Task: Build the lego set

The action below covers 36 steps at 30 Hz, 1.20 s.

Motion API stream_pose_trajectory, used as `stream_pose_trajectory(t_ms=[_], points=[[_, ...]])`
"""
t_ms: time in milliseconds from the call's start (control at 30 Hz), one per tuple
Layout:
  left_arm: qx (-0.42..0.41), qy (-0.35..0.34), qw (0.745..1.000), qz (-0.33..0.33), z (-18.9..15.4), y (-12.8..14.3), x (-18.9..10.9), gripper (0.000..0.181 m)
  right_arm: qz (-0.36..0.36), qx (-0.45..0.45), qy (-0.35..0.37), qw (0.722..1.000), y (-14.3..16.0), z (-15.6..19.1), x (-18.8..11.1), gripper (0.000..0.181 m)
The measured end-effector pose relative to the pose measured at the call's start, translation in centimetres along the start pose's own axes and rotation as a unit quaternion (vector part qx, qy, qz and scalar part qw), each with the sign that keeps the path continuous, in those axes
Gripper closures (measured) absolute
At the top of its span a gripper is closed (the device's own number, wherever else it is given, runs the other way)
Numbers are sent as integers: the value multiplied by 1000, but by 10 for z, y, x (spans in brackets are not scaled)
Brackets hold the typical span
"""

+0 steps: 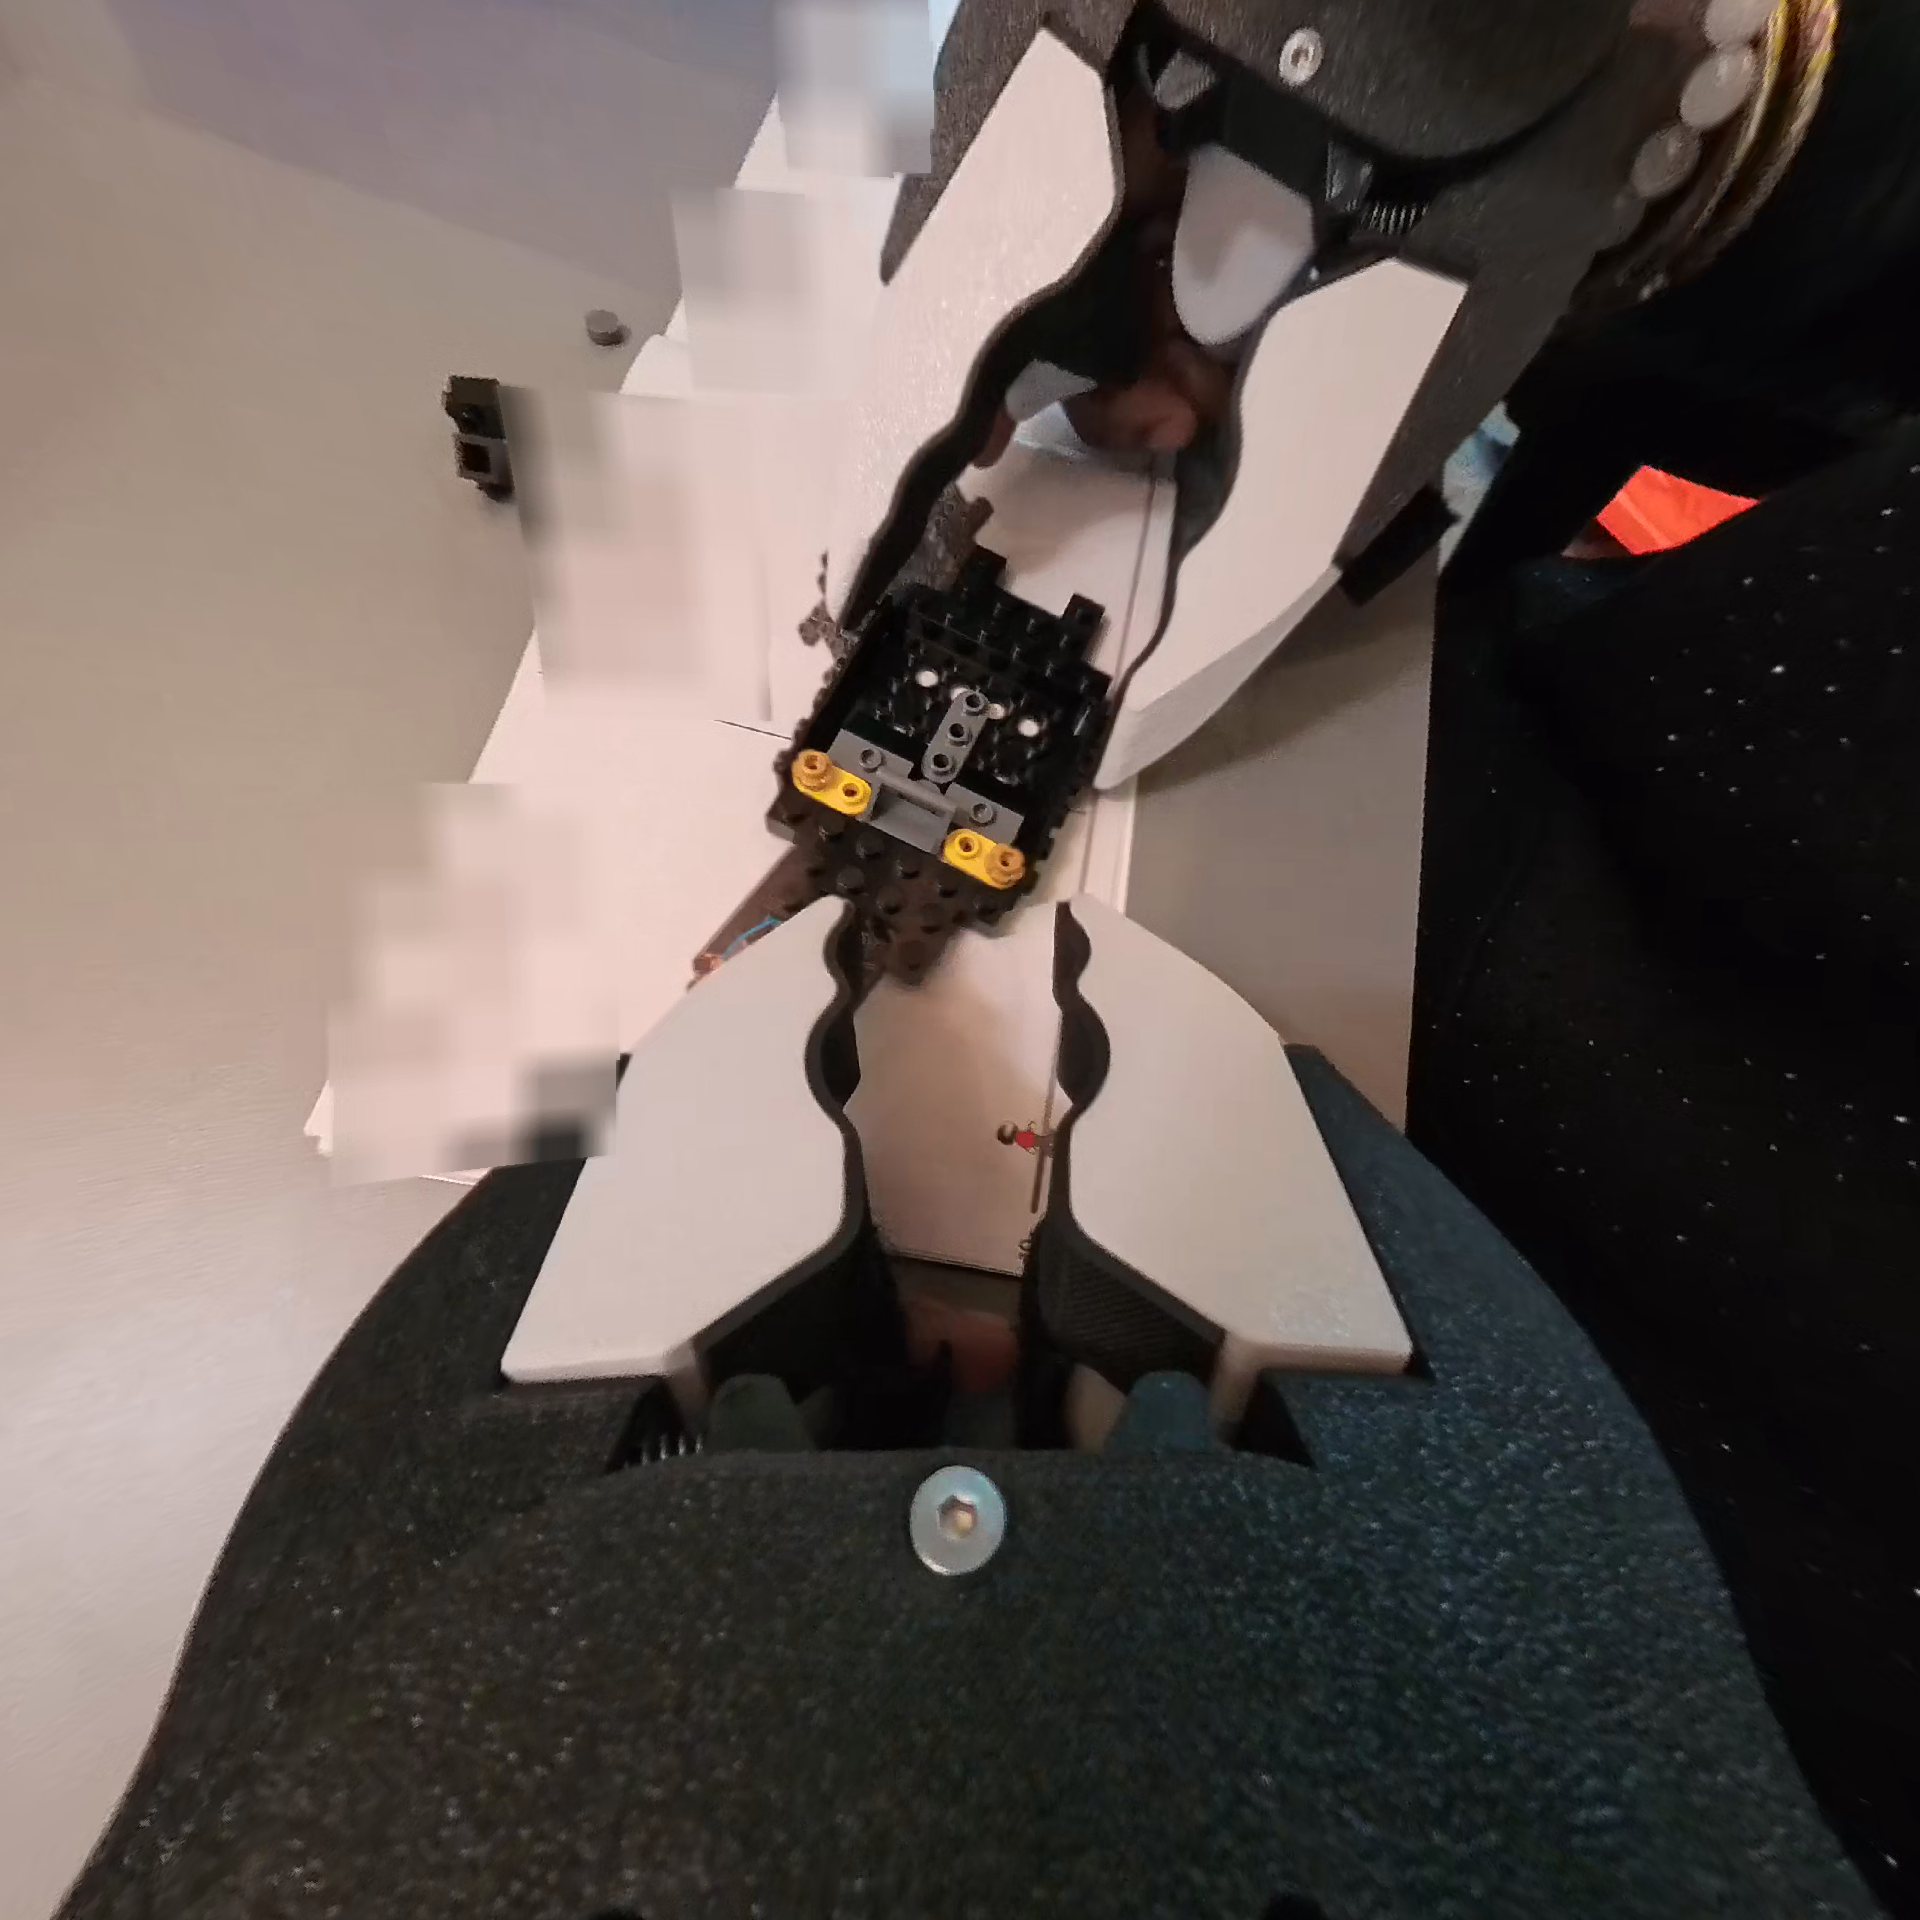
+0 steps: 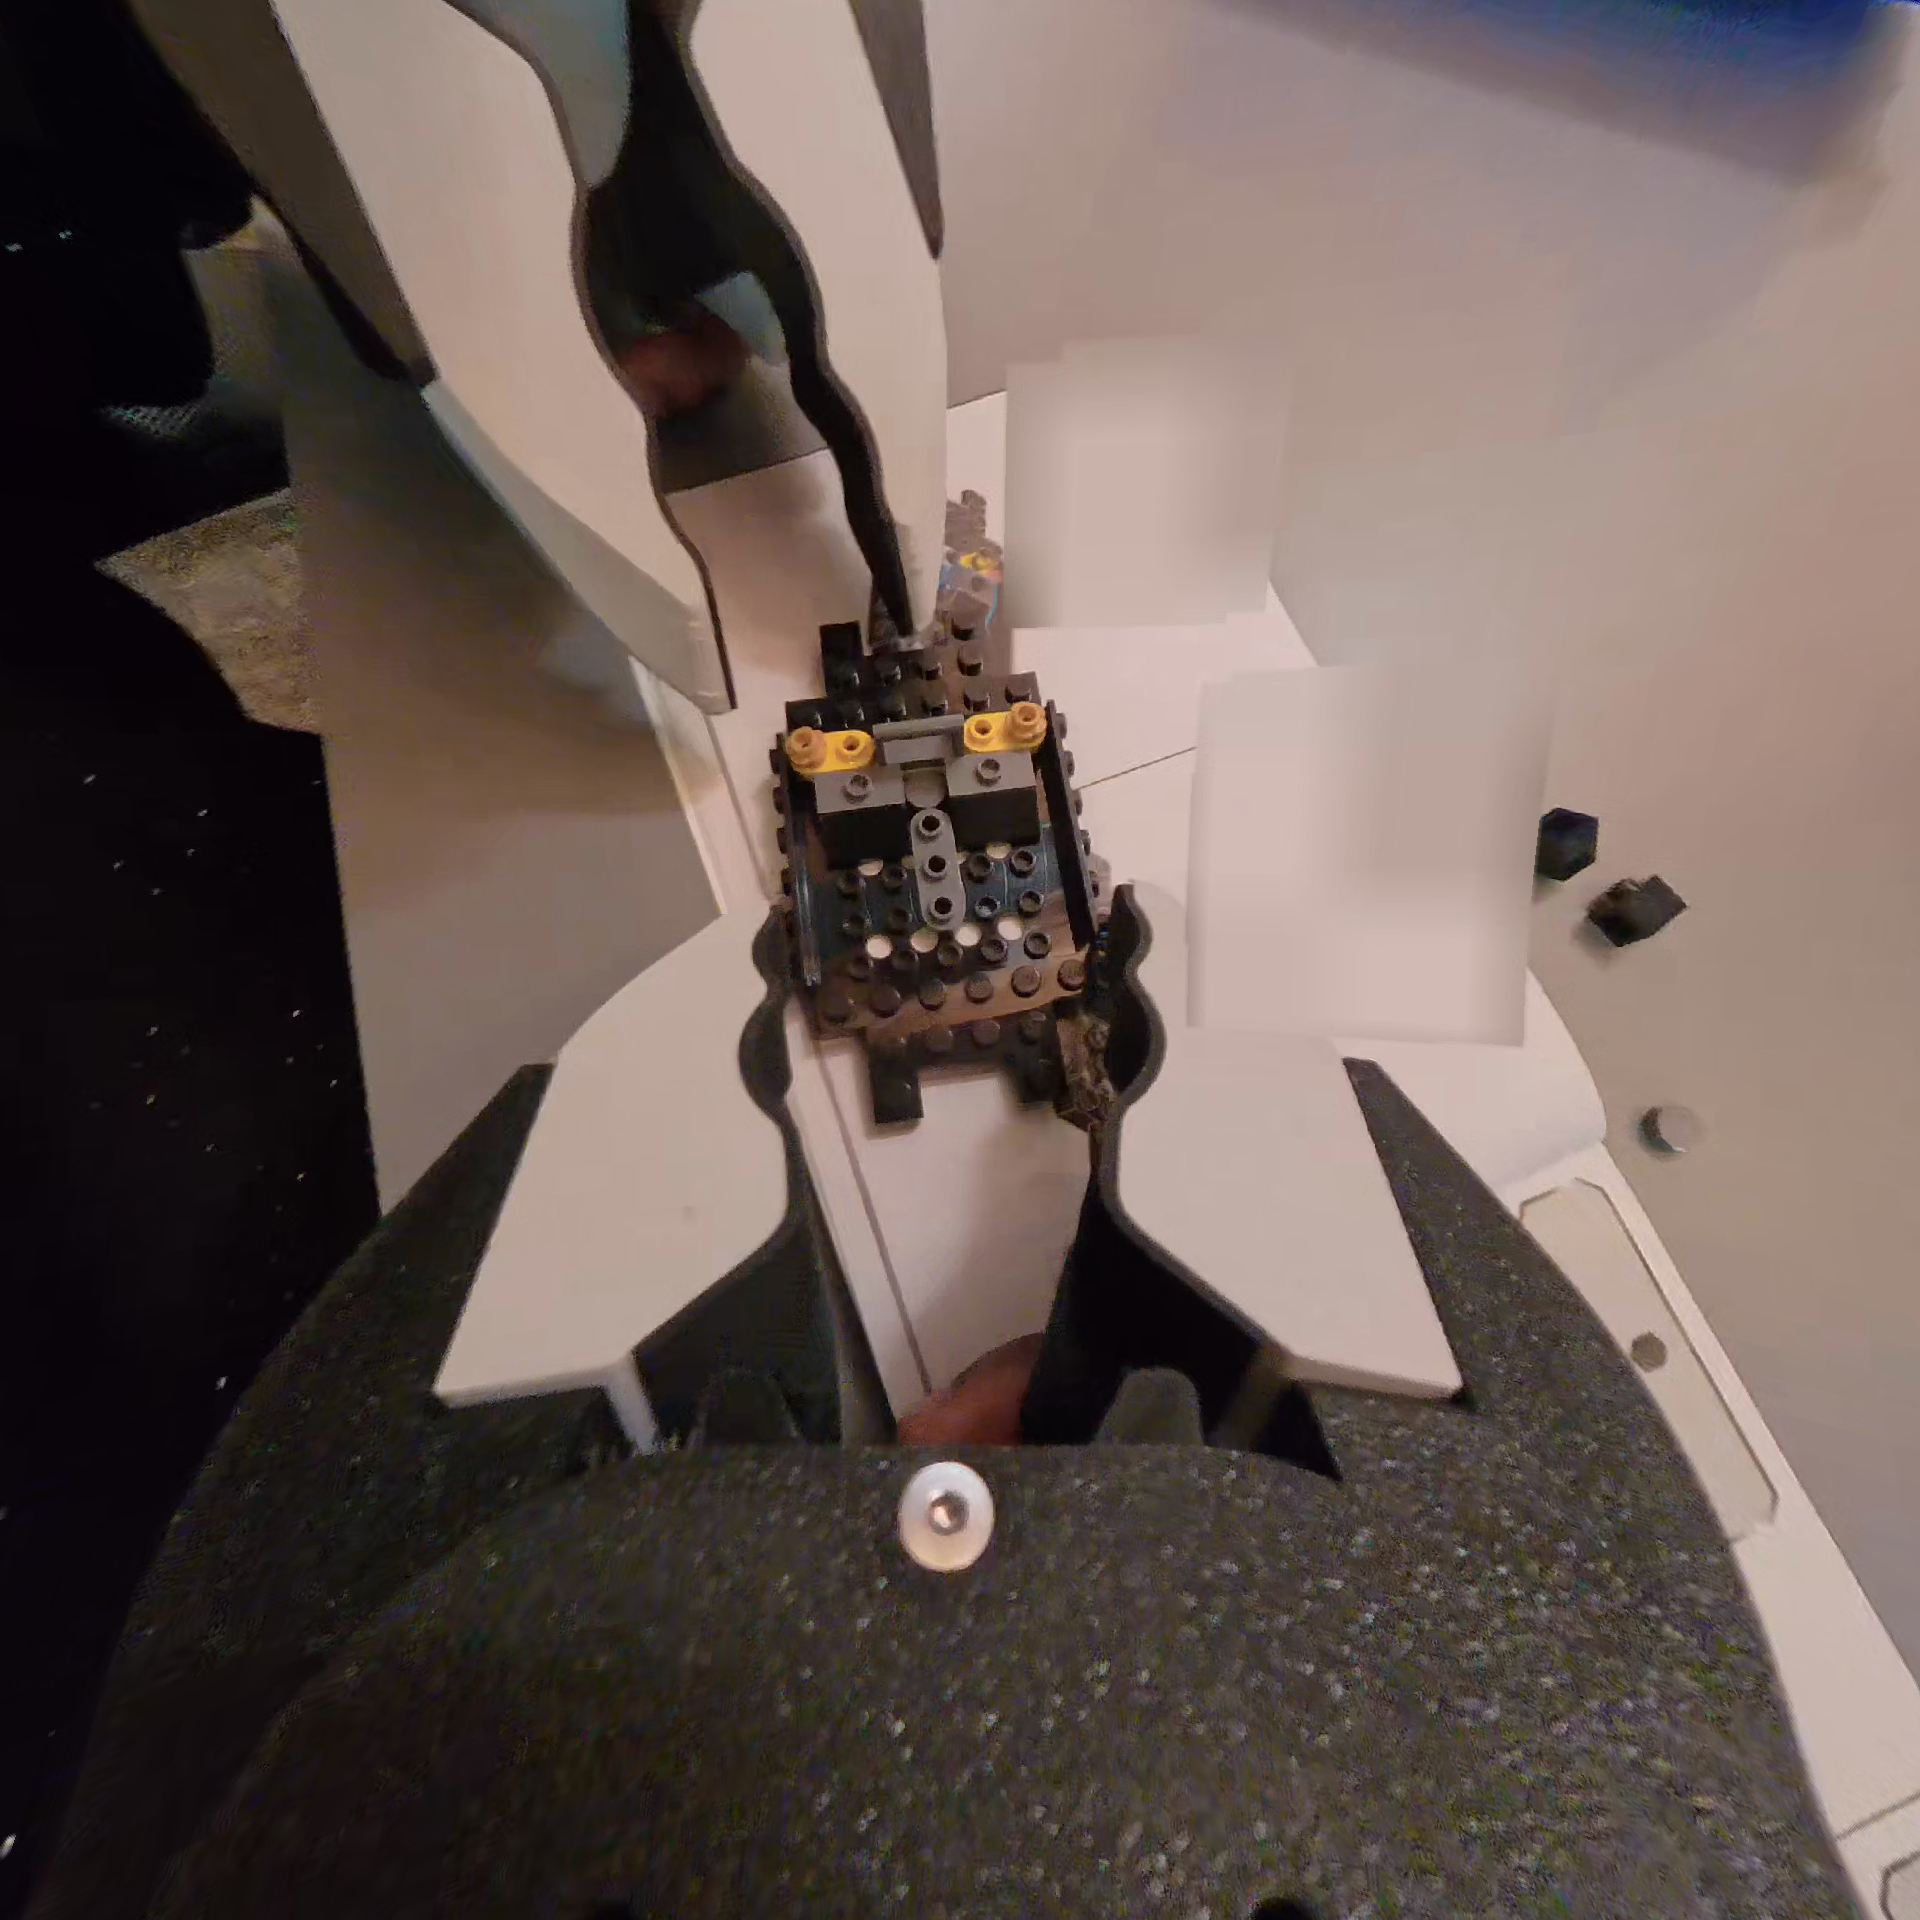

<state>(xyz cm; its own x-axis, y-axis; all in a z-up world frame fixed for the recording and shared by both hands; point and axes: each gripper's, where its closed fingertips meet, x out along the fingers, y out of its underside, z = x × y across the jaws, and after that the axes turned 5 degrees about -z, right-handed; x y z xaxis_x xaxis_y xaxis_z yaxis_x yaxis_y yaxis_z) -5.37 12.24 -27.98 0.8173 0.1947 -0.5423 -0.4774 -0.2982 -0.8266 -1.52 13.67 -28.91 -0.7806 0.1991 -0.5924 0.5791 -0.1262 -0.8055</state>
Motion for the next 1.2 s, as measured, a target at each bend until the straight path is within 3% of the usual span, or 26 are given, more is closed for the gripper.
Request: stream_pose_trajectory(t_ms=[200, 267, 467, 800, 1067, 1200], points=[[2, -63, 998, -7, 18, -4, -5, 145, 11, 89, 121, 989, -5, -17, 10, 122], [14, -77, 997, 13, 22, 2, -4, 144, 18, 88, 128, 988, -6, -11, 10, 109], [27, -96, 995, 21, 27, 4, 0, 157, -2, 96, 85, 992, 1, -10, -6, 106], [22, -108, 994, 17, 32, 3, -2, 158, -49, 135, 7, 990, -7, 12, -8, 119], [26, -88, 996, 16, 25, 4, -2, 159, -23, 153, 37, 987, 2, 2, -7, 119], [28, -78, 996, 16, 22, 5, -2, 160, -2, 120, 51, 991, 2, 3, -2, 129]])
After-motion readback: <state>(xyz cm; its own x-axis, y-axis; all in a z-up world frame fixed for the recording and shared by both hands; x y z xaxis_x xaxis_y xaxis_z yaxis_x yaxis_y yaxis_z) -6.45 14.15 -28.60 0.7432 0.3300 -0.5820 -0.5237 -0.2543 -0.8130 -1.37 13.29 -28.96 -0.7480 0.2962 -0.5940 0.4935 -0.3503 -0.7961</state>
